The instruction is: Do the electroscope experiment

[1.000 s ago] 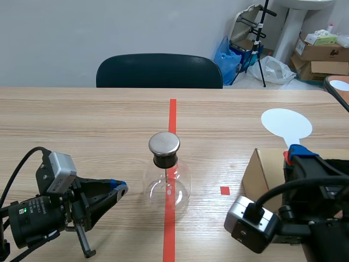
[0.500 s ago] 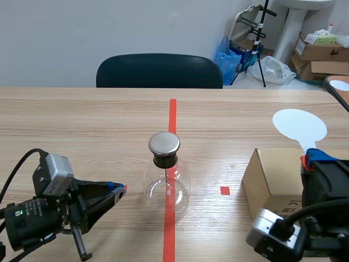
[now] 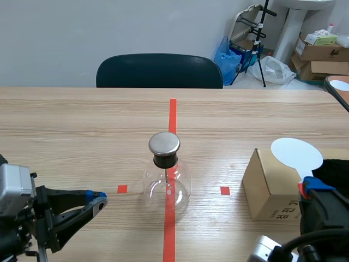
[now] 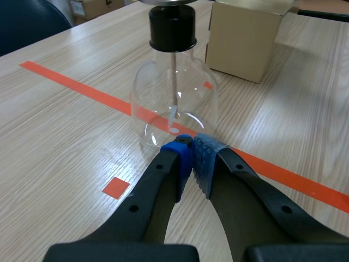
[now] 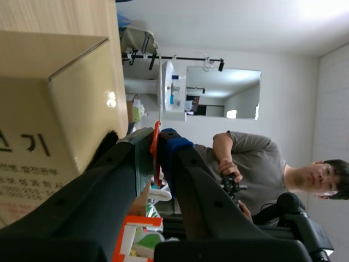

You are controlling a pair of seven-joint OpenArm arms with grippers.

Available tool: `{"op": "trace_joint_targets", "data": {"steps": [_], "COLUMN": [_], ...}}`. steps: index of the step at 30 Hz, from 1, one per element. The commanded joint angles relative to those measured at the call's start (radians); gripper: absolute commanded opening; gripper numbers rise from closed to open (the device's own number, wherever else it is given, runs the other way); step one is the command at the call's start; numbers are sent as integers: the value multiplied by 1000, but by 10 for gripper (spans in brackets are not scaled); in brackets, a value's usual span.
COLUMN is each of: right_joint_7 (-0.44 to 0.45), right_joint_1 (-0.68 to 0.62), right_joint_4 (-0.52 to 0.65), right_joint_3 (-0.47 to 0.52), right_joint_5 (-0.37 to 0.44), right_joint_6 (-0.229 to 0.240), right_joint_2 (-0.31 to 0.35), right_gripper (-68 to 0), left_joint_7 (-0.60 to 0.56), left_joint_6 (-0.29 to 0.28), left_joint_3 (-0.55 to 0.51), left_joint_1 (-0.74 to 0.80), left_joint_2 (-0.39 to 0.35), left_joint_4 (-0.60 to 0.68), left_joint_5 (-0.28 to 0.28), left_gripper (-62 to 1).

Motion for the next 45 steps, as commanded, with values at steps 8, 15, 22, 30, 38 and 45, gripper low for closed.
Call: {"op": "trace_joint_targets", "data": {"steps": [8,15,22,30,38,45], "right_joint_7": [18,25,77,77,77,80], "right_joint_1": [14,43,50,109,126,132], "right_joint_4": [-38,-71,-77,-135,-191,-211], "right_joint_3": [14,37,82,97,100,101], "right_joint_5": [12,18,23,18,-5,-16], "right_joint_6": [-61,-61,-61,-61,-61,-61], "right_joint_2": [-5,-7,-40,-39,-39,-39], "right_gripper": [-658,-658,-658,-658,-658,-658], "left_joint_7": [-10,-11,-15,-18,-155,-269], "left_joint_6": [-55,-97,-97,-97,-97,-97], "left_joint_3": [-113,-219,-362,-510,-618,-678], "left_joint_1": [172,307,464,630,796,866], "left_joint_2": [-31,-47,-60,-60,-60,-60], "left_joint_4": [153,288,439,550,624,663], "left_joint_5": [-14,-14,-13,-13,-13,55], "left_gripper": [-578,-578,-577,-229,14,14]}}
